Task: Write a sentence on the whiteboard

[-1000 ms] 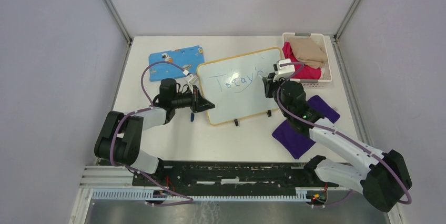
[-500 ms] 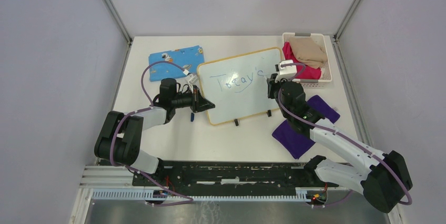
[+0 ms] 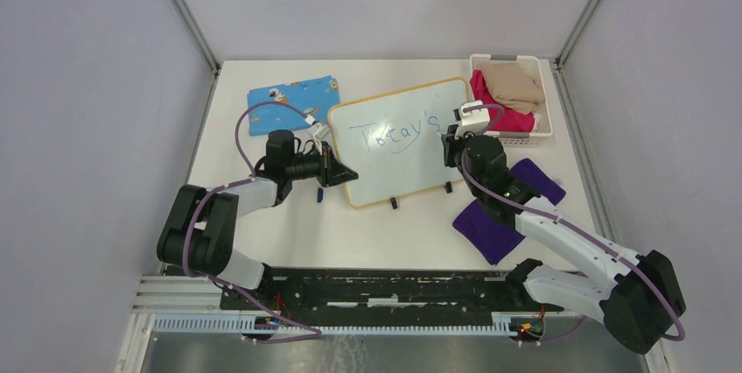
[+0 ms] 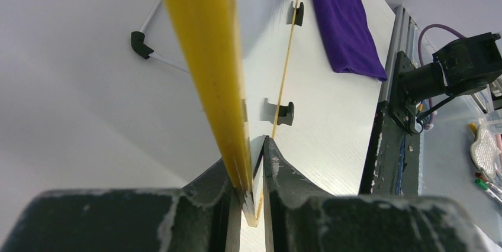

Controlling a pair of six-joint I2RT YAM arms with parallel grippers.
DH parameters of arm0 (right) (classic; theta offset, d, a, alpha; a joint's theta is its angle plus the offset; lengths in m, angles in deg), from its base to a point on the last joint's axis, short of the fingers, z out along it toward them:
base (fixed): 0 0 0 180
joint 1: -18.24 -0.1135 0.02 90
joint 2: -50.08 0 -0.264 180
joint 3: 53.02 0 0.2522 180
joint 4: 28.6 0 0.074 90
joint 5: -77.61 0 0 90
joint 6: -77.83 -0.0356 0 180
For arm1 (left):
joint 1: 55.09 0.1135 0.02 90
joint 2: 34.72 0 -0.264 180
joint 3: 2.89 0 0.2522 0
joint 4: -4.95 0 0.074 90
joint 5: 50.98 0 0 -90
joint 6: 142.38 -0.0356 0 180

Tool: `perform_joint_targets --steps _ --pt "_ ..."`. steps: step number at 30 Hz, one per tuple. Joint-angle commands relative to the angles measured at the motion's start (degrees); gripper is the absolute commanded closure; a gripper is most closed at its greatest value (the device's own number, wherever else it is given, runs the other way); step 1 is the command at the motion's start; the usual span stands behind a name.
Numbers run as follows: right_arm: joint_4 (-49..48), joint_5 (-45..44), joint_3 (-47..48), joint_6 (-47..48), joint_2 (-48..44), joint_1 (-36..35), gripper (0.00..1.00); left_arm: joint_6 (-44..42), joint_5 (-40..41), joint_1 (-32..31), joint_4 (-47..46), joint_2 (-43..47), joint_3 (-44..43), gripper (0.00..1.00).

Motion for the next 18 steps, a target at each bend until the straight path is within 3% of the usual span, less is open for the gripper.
perform_joint_targets --steps 1,10,18 --pt "1.33 4.93 1.64 -1.25 1.39 -0.58 1.0 -6.98 4.79 -1.24 3.85 0.04 -0.31 0.82" --pt "-1.71 8.81 2.93 -3.58 1.67 -1.05 1.0 -7.31 5.1 -1.36 4.32 0.12 -0.44 0.82" --pt "-2.64 9.52 -1.78 1.13 -9.71 -1.36 1.0 -7.32 5.15 -1.45 4.31 -0.21 -0.51 0.82"
